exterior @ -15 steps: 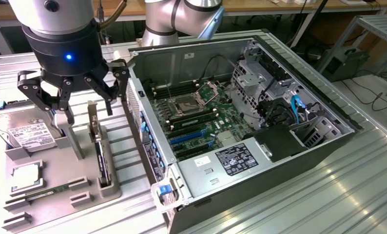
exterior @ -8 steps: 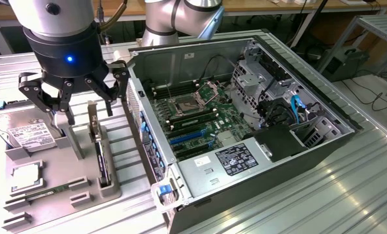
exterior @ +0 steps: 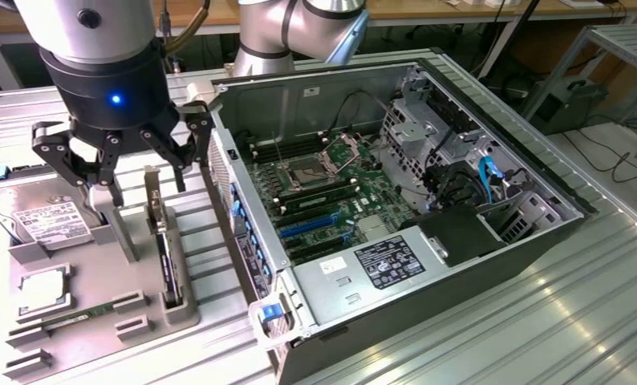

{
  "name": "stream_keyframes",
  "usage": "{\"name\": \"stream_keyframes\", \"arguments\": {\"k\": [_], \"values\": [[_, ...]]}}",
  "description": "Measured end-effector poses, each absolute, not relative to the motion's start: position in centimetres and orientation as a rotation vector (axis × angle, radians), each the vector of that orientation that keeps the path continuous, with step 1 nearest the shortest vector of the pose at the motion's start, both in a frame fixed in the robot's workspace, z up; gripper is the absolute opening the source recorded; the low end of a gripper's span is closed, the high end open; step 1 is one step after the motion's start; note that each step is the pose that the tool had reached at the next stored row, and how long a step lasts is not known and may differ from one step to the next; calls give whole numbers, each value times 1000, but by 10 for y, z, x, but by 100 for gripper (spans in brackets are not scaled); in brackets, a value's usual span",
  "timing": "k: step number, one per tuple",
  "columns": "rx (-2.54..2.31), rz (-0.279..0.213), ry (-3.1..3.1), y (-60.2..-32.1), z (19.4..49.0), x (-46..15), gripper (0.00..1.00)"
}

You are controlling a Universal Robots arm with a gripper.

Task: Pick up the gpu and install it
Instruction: 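Pick up the gpu and move the gpu toward the slot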

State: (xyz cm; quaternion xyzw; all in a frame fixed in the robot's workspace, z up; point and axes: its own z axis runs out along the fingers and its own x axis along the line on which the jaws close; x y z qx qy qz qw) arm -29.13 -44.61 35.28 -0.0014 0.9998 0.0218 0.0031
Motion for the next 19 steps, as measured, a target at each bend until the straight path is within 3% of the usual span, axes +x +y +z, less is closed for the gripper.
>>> {"name": "stream_keyframes", "arguments": {"k": [19], "values": [[-39, 68, 3135, -445, 346, -291, 66]]}}
